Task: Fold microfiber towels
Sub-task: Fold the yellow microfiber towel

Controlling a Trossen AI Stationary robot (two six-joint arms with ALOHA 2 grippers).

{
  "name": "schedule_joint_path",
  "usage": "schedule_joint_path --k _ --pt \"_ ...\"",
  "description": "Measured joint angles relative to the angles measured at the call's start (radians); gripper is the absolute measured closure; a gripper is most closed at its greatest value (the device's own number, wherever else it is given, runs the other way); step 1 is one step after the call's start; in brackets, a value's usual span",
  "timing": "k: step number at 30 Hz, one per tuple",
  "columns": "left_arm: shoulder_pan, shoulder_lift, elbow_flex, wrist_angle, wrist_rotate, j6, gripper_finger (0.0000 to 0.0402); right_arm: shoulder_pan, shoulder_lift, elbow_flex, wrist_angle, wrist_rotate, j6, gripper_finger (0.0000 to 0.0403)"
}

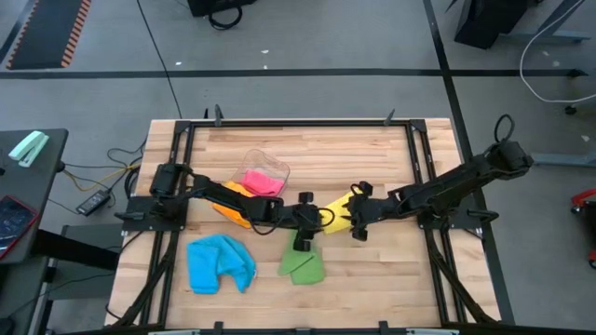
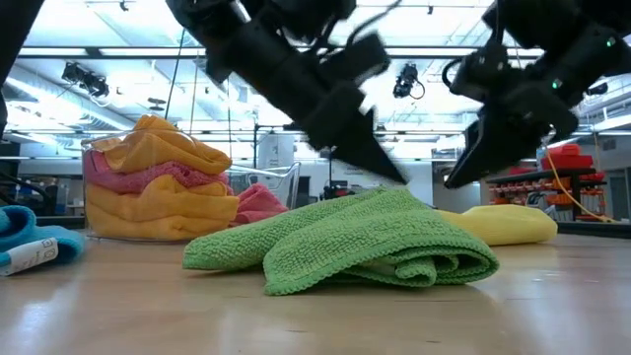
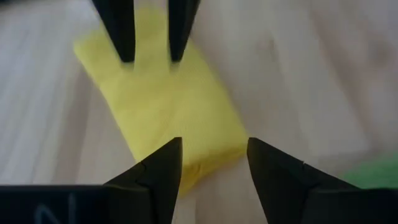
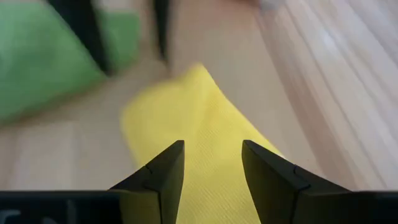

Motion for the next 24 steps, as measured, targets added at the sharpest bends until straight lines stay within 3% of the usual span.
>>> schedule_joint_path --k 8,17,24 --pt "0.027 0.084 0.002 0.265 0.000 -0.033 0.0212 0.003 0.023 -0.020 -0.029 0.191 0.062 0.0234" --pt "0.062 0.172 0.002 0.256 0.001 -0.058 0.0214 0.067 0.021 -0.175 0.119 0.476 0.013 0.0234" --pt "0.063 0.172 0.002 0.225 -0.001 -0.076 0.0218 0.058 0.032 -0.303 0.134 0.476 0.206 0.0234"
